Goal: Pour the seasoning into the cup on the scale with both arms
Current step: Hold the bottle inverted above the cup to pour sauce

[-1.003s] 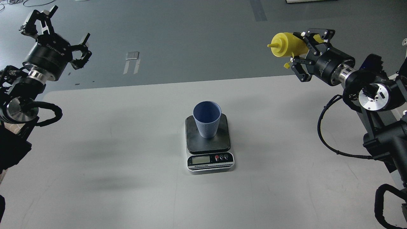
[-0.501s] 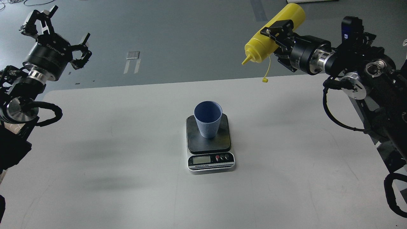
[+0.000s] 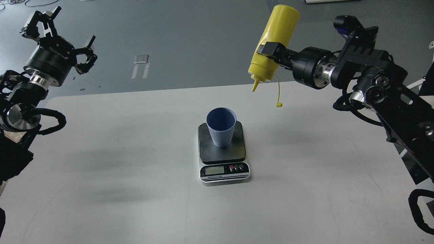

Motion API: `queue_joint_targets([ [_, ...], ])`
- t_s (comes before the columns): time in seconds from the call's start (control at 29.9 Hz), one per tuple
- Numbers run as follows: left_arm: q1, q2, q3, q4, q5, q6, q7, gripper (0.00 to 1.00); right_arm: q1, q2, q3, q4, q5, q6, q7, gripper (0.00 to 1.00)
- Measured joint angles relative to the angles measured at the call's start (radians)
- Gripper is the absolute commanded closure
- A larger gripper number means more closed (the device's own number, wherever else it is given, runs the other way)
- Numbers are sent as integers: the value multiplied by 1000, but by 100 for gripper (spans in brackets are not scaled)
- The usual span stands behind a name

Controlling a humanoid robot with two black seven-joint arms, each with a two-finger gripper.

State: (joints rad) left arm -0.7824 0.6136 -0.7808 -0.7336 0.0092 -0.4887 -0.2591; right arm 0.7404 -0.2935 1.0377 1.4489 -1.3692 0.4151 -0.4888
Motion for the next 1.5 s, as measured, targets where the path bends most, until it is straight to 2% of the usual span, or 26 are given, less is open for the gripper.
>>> queue_joint_targets([
  [0.2,0,0,0,0,0,0,0,2,33,29,-90,1,-30,4,0,50],
  [0.57,0,0,-2,1,0,0,0,2,45,124,-116,-6,-171,4,0,51],
  [1.27,5,1,-4,2,0,0,-2,2,24,150,-187,-12,-263,3,0,55],
  [1.37,6,2,-5,2,0,0,-2,2,24,156,-194,-12,-276,-1,0,62],
  [1.44,6,2,-5,2,0,0,-2,2,24,159,-195,-12,-288,-2,0,62],
  [1.5,6,2,-5,2,0,0,-3,2,24,161,-196,-12,-302,-3,0,72],
])
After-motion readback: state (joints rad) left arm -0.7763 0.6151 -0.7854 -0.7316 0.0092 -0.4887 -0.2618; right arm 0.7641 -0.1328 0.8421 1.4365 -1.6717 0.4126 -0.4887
